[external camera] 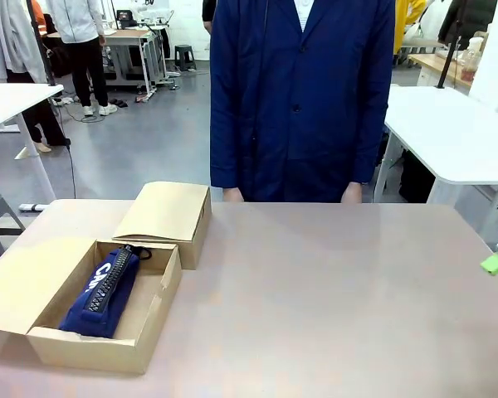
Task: Place items inside the box.
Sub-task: Pick up a Pencil pouch or Stapler and place it inside the Mailer Box closest to the robot, then close the lid of the Mailer Box closest to the robot.
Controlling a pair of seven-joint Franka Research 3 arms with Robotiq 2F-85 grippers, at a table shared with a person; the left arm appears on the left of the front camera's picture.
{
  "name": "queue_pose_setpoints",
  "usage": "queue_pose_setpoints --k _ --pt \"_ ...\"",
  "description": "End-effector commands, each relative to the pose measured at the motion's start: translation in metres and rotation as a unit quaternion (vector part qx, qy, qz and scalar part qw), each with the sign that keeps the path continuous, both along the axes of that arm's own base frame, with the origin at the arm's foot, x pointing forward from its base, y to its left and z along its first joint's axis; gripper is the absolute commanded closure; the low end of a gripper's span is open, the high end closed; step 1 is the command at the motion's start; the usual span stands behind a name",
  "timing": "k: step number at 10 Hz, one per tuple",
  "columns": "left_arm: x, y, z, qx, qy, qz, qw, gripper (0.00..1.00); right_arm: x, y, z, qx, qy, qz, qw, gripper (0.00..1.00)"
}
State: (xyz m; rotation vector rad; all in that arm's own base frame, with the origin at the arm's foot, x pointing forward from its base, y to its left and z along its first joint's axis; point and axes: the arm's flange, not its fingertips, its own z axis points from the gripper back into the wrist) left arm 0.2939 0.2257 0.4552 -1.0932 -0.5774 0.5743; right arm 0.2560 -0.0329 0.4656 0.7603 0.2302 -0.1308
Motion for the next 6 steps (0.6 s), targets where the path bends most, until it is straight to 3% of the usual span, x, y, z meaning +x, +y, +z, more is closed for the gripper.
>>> queue_pose_setpoints --k 1,5,6 --pt "-0.001 0.0 -0.001 0.0 -0.01 -0.003 1.0 0.0 0.001 -0.01 -0.003 0.038 -0.004 -0.013 0.999 0.0" --pt "0.0 0.0 0.0 0.0 0.0 0.0 1.0 0.0 0.001 -0.01 -0.003 0.038 -0.004 -0.013 0.999 0.0" --pt "0.009 -0.022 0.017 0.042 -0.063 -0.084 0.994 0.0 0.001 -0.01 -0.003 0.038 -0.004 -0.013 0.999 0.0"
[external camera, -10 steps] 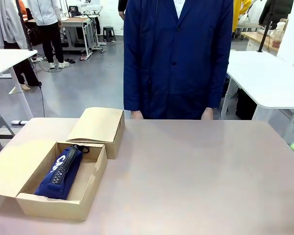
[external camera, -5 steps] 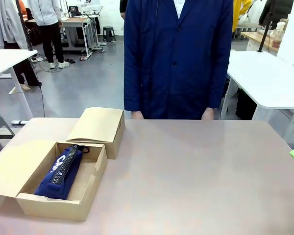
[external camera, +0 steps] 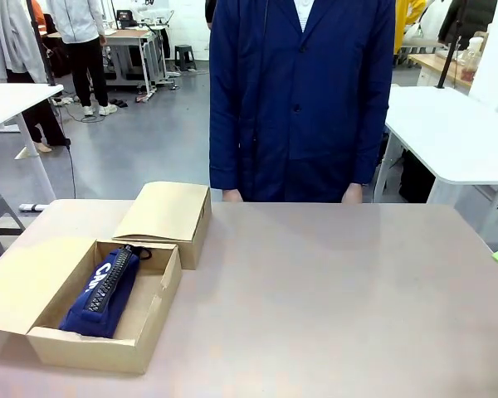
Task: Place items inside the box.
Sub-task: Close the lid of the Mailer Box closest to the robot.
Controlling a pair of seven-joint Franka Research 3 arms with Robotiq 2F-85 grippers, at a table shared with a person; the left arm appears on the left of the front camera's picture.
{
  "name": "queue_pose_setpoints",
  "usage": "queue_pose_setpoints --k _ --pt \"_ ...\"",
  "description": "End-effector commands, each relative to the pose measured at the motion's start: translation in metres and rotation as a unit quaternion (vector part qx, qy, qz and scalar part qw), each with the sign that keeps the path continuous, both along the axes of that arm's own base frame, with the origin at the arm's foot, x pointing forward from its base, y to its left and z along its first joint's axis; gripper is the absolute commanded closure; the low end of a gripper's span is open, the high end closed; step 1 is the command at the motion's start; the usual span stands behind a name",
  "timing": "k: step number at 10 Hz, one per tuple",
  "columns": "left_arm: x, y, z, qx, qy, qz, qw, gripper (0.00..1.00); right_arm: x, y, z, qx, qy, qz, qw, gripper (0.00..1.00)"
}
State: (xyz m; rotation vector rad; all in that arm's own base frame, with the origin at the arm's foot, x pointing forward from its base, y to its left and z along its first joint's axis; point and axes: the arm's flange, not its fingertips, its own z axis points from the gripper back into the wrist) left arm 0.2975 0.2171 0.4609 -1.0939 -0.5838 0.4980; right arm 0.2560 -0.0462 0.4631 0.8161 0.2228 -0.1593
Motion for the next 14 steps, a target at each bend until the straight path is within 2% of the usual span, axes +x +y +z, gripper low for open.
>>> queue_pose_setpoints --k 1,2,3,4,5,6,7,8,9,10,12,13,14 --pt "0.025 -0.049 0.017 0.04 -0.108 -0.174 0.978 0.0 0.001 0.003 0.0 0.012 -0.006 0.004 1.0 0.0" --pt "0.047 -0.095 0.01 0.126 -0.202 -0.241 0.941 0.0 0.001 0.003 0.0 0.012 -0.006 0.004 1.0 0.0" --pt "0.052 -0.132 -0.002 0.16 -0.271 -0.341 0.886 0.0 0.001 0.003 0.0 0.012 -0.006 0.004 1.0 0.0" --pt "0.057 -0.155 -0.014 0.23 -0.359 -0.377 0.823 0.0 0.001 0.003 0.0 0.012 -0.006 0.004 1.0 0.0" --pt "0.06 -0.161 -0.021 0.256 -0.434 -0.383 0.774 0.0 0.001 0.003 0.0 0.012 -0.006 0.004 1.0 0.0" --pt "0.066 -0.154 -0.024 0.318 -0.547 -0.332 0.7 0.0 0.001 0.003 0.0 0.012 -0.006 0.004 1.0 0.0" --pt "0.073 -0.142 -0.02 0.303 -0.603 -0.299 0.675 0.0 0.001 0.003 0.0 0.012 -0.006 0.004 1.0 0.0" --pt "0.082 -0.128 -0.005 0.296 -0.619 -0.26 0.68 0.0 0.001 0.003 0.0 0.012 -0.006 0.004 1.0 0.0" --pt "0.107 -0.111 0.019 0.306 -0.593 -0.158 0.728 0.0 0.001 0.003 0.0 0.012 -0.006 0.004 1.0 0.0" --pt "0.068 -0.15 -0.007 0.294 -0.369 -0.35 0.809 0.0 0.001 0.003 0.0 0.012 -0.006 0.004 1.0 0.0" --pt "0.068 -0.15 -0.007 0.294 -0.369 -0.35 0.809 0.0 0.001 0.003 0.0 0.012 -0.006 0.004 1.0 0.0" --pt "0.08 -0.13 0.003 0.304 -0.41 -0.307 0.803 0.0 0.001 0.003 0.0 0.012 -0.006 0.004 1.0 0.0" --pt "0.1 -0.108 -0.006 0.279 -0.479 -0.345 0.758 0.0 0.001 0.003 0.0 0.012 -0.006 0.004 1.0 0.0"
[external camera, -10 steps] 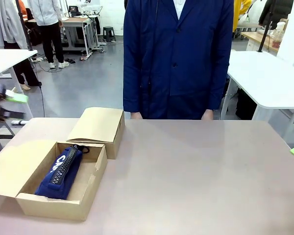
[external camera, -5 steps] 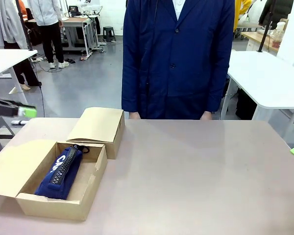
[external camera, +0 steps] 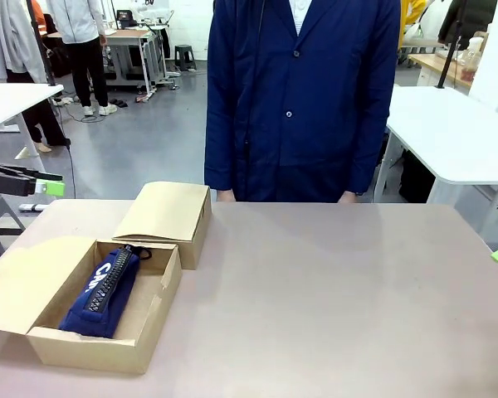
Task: Place items inside the box.
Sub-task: Close the lid of the Mailer Box closest to the robot.
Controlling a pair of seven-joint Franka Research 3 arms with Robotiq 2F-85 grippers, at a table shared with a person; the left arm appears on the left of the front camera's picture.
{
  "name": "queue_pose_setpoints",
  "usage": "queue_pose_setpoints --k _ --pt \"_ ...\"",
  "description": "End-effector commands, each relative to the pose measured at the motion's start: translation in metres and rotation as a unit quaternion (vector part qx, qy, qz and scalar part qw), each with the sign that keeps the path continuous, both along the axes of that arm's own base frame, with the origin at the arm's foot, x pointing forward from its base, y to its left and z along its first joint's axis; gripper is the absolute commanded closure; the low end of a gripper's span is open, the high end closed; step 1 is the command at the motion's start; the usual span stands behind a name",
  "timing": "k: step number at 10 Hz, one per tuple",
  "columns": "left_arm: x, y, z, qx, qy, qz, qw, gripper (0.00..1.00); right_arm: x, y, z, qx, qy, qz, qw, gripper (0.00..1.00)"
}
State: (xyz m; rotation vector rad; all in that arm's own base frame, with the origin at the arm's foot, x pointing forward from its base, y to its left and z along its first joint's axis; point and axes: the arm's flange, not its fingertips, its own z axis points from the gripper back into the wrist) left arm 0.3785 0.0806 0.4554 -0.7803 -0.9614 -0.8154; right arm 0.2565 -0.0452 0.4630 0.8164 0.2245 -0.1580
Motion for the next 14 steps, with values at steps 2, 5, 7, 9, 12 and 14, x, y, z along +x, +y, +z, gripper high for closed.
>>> queue_pose_setpoints --k 2,5,7,9,12,14 --pt "0.034 0.096 -0.023 0.086 -0.122 -0.09 0.985 0.0 0.0 0.002 0.0 0.012 -0.006 0.003 1.0 0.0" --pt "0.031 0.138 -0.034 0.179 -0.18 -0.181 0.95 0.0 0.0 0.002 0.0 0.012 -0.006 0.003 1.0 0.0" --pt "0.028 0.141 -0.035 0.163 -0.145 -0.158 0.963 0.0 0.0 0.002 0.0 0.012 -0.006 0.003 1.0 0.0" --pt "0.033 0.142 -0.038 0.177 -0.145 -0.17 0.958 0.0 0.0 0.002 0.0 0.012 -0.006 0.003 1.0 0.0" --pt "0.045 0.167 -0.081 0.228 -0.12 -0.245 0.935 0.0 0.0 0.002 0.0 0.012 -0.006 0.003 1.0 0.0" --pt "0.042 0.182 -0.094 0.232 -0.092 -0.239 0.938 0.0 0.0 0.002 0.0 0.012 -0.006 0.003 1.0 0.0"
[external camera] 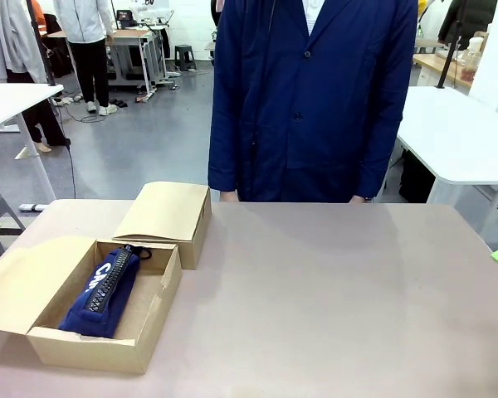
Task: Place items inside the box.
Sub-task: Close the lid of the Mailer Box closest to the robot.
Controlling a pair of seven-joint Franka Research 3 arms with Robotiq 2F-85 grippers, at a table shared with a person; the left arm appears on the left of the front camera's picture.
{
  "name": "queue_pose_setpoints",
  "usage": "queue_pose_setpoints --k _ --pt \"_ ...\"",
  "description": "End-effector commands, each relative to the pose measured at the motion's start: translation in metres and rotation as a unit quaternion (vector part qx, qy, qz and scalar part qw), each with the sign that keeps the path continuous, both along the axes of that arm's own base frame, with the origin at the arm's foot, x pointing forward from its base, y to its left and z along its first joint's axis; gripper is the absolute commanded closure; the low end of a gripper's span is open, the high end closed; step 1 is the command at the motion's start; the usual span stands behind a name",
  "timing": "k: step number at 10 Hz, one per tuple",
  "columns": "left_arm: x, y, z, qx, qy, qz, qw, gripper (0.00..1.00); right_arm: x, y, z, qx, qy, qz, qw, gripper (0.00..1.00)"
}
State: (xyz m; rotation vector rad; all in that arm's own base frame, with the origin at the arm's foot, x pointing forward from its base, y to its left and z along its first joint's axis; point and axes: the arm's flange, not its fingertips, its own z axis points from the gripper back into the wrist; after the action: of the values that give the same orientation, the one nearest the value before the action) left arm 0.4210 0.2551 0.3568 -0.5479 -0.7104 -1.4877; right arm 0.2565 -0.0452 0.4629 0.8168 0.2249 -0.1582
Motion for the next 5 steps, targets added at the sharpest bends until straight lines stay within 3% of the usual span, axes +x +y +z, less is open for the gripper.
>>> queue_pose_setpoints --k 1,5 --pt "-0.002 0.013 0.0 -0.002 0.002 -0.004 1.0 0.0 0.0 0.002 0.0 0.012 -0.006 0.003 1.0 0.0" --pt "0.0 0.03 -0.034 0.024 0.045 0.023 0.998 0.0 0.0 0.002 0.0 0.012 -0.006 0.003 1.0 0.0"
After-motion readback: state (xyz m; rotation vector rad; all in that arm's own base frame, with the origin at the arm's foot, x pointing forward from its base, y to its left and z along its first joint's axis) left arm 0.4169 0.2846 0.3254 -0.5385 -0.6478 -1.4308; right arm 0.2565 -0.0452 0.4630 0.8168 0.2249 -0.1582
